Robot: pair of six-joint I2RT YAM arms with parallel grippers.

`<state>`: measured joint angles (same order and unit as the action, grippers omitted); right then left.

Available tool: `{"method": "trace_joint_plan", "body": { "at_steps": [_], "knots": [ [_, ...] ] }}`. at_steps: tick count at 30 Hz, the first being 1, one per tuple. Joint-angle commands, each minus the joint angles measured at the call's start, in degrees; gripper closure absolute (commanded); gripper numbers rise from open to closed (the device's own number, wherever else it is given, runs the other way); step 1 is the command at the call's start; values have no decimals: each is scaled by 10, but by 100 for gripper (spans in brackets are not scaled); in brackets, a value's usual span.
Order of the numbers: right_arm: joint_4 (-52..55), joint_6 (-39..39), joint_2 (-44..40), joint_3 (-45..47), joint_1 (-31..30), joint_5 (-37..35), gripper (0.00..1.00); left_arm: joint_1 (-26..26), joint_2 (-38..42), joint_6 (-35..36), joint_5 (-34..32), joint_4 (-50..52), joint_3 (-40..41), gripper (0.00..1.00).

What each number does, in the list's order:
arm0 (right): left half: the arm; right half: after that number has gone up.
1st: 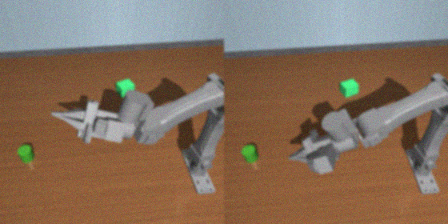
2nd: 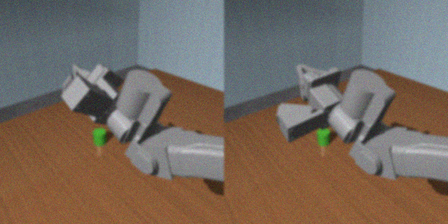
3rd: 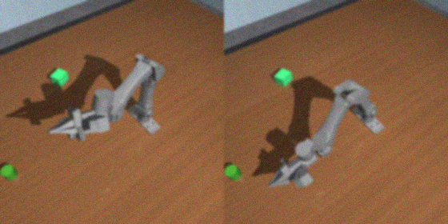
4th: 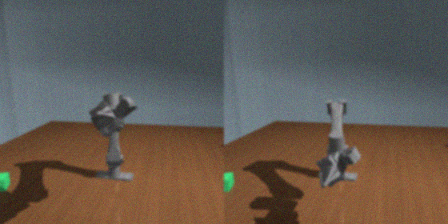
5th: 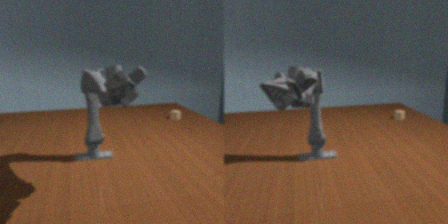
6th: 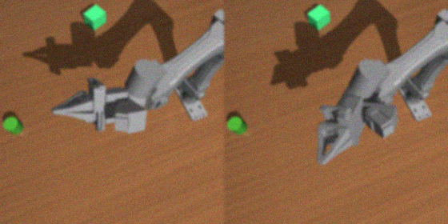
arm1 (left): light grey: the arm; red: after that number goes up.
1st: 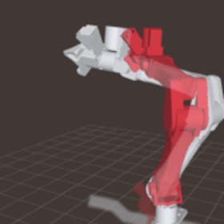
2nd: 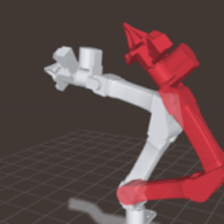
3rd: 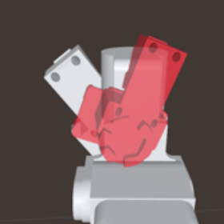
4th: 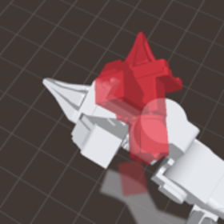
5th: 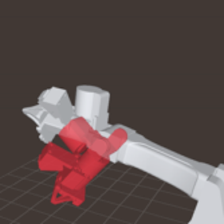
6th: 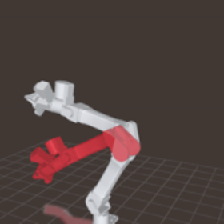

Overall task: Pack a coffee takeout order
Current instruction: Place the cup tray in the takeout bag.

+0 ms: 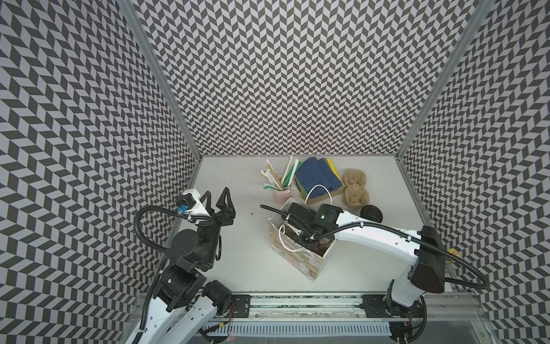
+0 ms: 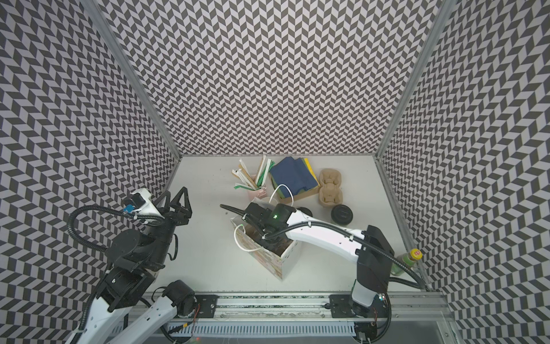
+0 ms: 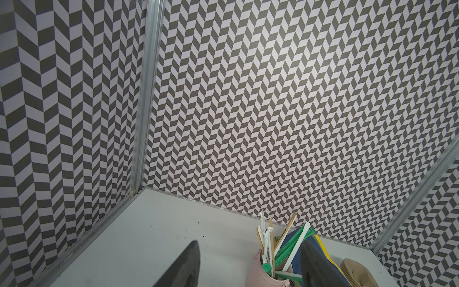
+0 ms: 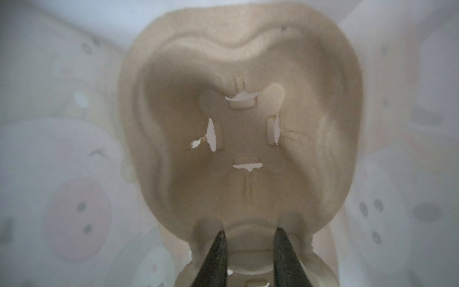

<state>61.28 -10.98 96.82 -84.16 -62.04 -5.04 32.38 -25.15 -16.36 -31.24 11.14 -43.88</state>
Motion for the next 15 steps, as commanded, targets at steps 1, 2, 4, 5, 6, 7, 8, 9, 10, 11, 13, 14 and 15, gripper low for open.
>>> {"method": "trace_joint_plan", "body": {
  "at_steps": [1, 2, 4, 5, 6, 7, 8, 9, 10, 11, 13, 14, 15],
  "knots": [
    [-2, 1, 5, -10, 2, 3, 86, 2, 0, 0, -6, -12, 4, 36],
    [-2, 1, 3, -7, 2, 3, 86, 2, 0, 0, -6, -12, 4, 35],
    [-4, 1, -1, 0, 3, 4, 84, 2, 0, 0, -6, -12, 4, 35],
    [-5, 1, -2, 2, 2, 1, 81, 2, -1, 0, -5, -12, 4, 35],
    [-5, 1, -3, 3, 3, 2, 77, 2, -2, 0, -5, -12, 4, 35],
    [-5, 1, -3, 1, 3, 3, 73, 2, -3, 0, -4, -12, 3, 35],
    [-3, 0, -3, -3, 3, -1, 69, 2, -3, 0, -5, -12, 3, 35],
    [1, -1, -4, -7, 3, -7, 68, 2, -3, 0, -5, -12, 3, 35],
    [2, -1, -6, -10, 3, -10, 67, 2, -3, 0, -5, -12, 3, 35],
    [5, -1, -7, -16, 2, -14, 65, 2, -3, 0, -5, -13, 3, 35],
    [10, 1, -8, -31, 2, -16, 58, 2, -4, 0, -5, -13, 3, 35],
    [10, 2, -9, -39, 2, -18, 55, 2, -4, 0, -4, -13, 3, 35],
    [10, 3, -11, -45, 2, -23, 53, 2, -4, 0, -5, -12, 3, 35]
  ]
}}
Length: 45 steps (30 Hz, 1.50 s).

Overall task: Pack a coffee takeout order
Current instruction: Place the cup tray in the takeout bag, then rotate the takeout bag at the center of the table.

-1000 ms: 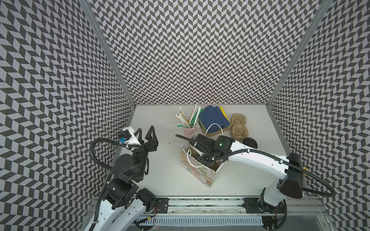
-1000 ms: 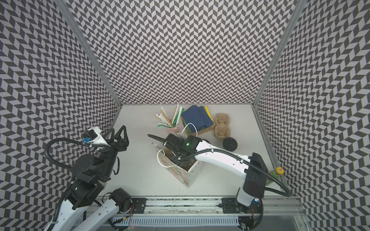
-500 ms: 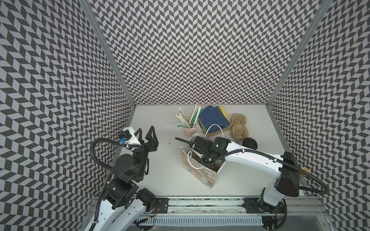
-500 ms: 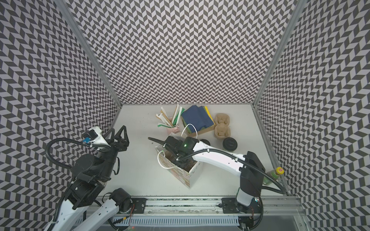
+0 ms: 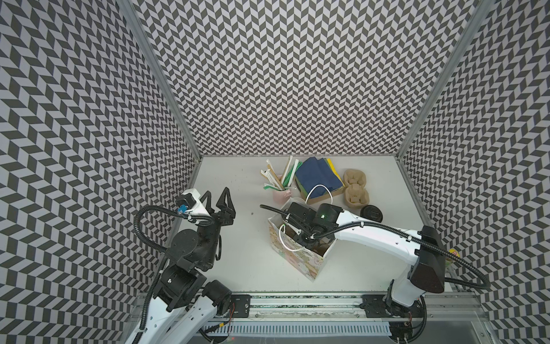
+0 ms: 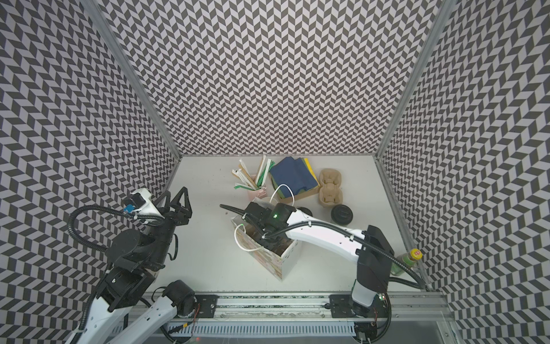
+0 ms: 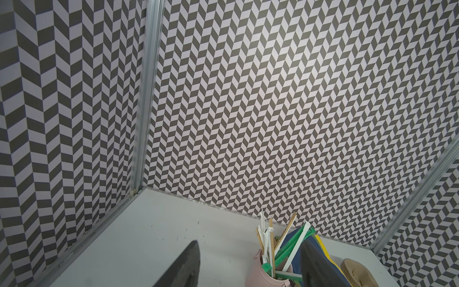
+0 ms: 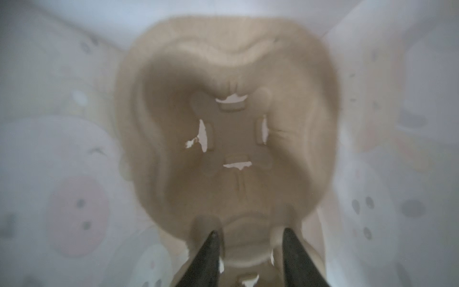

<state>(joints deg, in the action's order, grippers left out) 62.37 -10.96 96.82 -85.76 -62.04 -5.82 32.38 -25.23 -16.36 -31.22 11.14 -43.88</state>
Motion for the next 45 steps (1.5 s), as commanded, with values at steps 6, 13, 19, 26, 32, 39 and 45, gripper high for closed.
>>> {"method": "trace_joint_plan", "body": {
  "at_steps": [6, 13, 19, 26, 32, 39, 45],
  "knots": [
    [-1, 4, -15, -55, 0, -16, 33, 2, -4, 0, -4, -12, 3, 35],
    [32, 0, -29, -75, -1, -37, 20, 2, -4, 1, -2, -12, 3, 35],
    [24, 7, -55, -133, -1, -34, 9, 2, -13, 4, 20, -12, 1, 35],
    [-18, 18, -98, -174, -2, -35, 0, 8, -53, 8, 104, -4, -4, 33],
    [-41, 2, -155, -207, -2, -61, 1, 43, -104, 27, 202, 26, -24, 28],
    [-67, -38, -217, -201, -1, -140, 1, 79, -126, 52, 285, 41, -32, 26],
    [-59, -51, -238, -168, 14, -169, 1, 131, -158, 82, 268, 72, -53, 26]
  ]
}}
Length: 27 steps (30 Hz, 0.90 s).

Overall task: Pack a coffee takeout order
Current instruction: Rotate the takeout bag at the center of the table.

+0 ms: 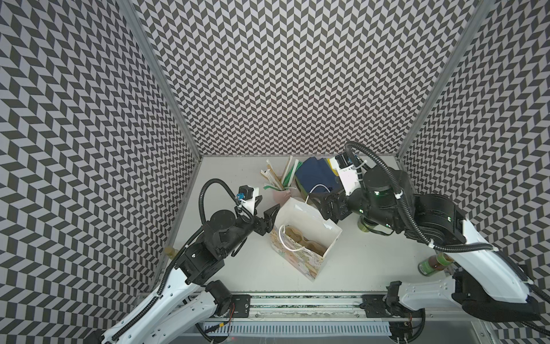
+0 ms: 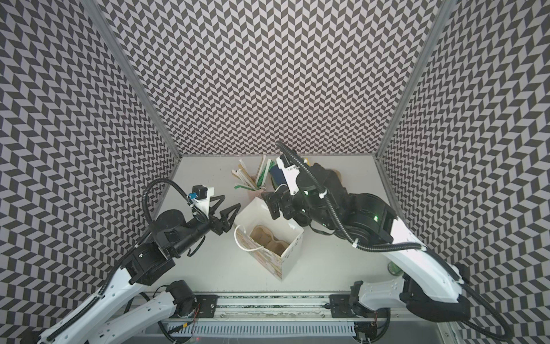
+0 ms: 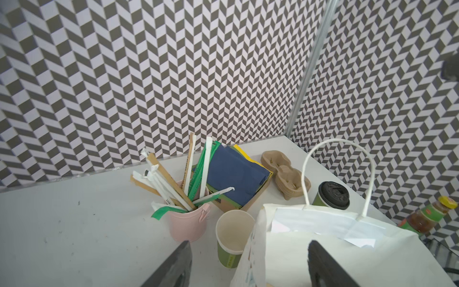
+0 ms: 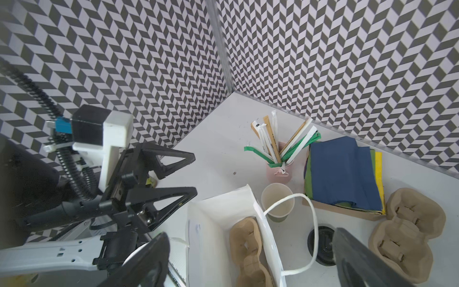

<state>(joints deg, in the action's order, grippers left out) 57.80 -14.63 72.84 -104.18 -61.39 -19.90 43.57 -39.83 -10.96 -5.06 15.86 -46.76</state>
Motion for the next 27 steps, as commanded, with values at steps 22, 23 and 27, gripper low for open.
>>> {"method": "trace_joint_plan", "body": {
  "at_steps": [22, 23, 27],
  "knots": [
    [11, -61, -46, 130, 201, -2, 1, 63, -171, -7, -120, 247, -198, 39],
    [9, -64, -48, 142, 224, 3, 1, 63, -170, -7, -113, 249, -195, 39],
    [3, -90, -57, 181, 298, -10, 1, 63, -169, -6, -95, 252, -193, 43]
  ]
}}
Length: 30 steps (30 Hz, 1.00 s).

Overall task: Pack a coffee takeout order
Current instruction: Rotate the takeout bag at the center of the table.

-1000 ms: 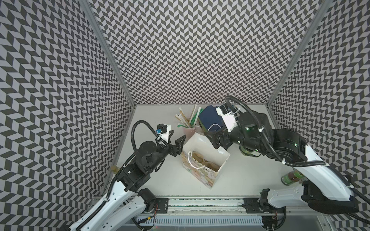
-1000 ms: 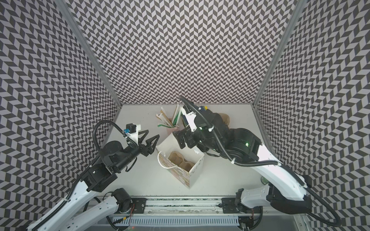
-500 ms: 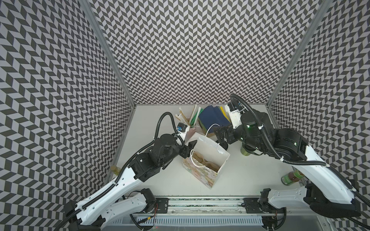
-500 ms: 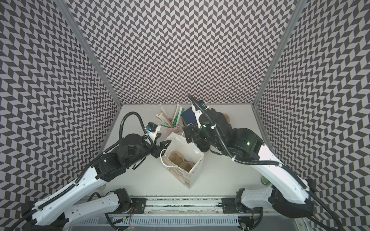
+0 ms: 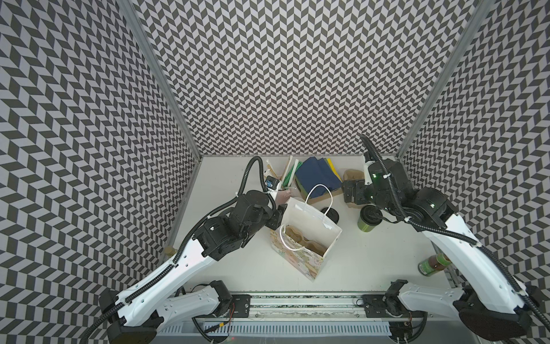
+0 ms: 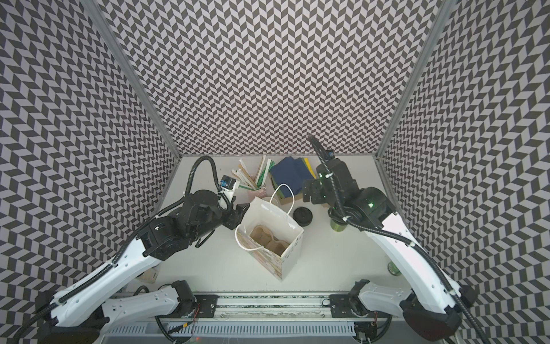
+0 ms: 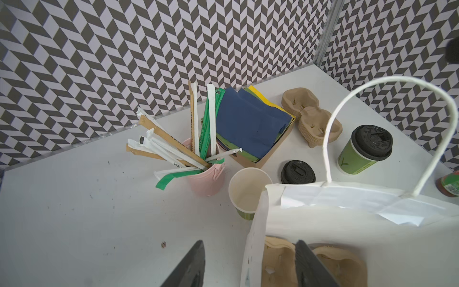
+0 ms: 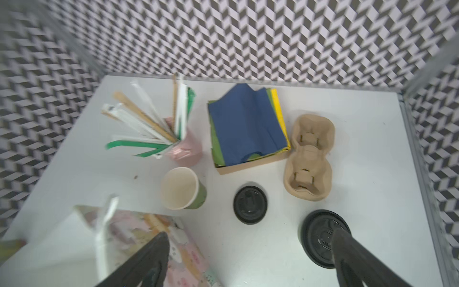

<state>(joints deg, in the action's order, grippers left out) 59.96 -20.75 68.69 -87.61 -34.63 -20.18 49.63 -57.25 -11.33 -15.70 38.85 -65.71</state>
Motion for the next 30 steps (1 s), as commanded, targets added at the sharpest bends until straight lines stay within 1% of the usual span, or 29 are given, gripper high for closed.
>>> {"method": "trace_joint_plan", "body": {
  "at_steps": [1, 3, 8, 10, 11, 14, 18, 23, 25, 27, 30],
  "knots": [
    [-18, -35, -18, 26, 47, -4, 1, 2, 6, -4, 17, 25, -6, 43],
    [-23, -52, -26, 58, 81, 8, 1, 2, 6, -6, 23, 31, -9, 43],
    [-55, -44, -39, 141, 180, 77, 1, 2, 8, -9, 23, 27, 6, 42],
    [-62, -48, -46, 157, 200, 78, 1, 2, 11, -10, 23, 28, 8, 43],
    [-65, -52, -49, 164, 205, 79, 1, 2, 12, -10, 22, 27, 8, 43],
    [-83, -58, -42, 197, 210, 114, 1, 2, 6, -10, 16, 25, 8, 43],
    [-93, -64, -12, 223, 224, 110, 1, 2, -16, -10, 5, 28, 0, 44],
    [-109, -56, -20, 229, 232, 112, 1, 2, -26, -5, -14, 28, -8, 46],
    [-107, -54, -20, 228, 232, 101, 1, 2, -27, -7, -6, 34, -11, 47],
    [-114, -53, -18, 235, 232, 107, 1, 2, -18, -5, 5, 26, 1, 47],
    [-124, -53, -14, 246, 232, 110, 1, 3, -19, -5, 6, 22, 10, 52]
  ]
}}
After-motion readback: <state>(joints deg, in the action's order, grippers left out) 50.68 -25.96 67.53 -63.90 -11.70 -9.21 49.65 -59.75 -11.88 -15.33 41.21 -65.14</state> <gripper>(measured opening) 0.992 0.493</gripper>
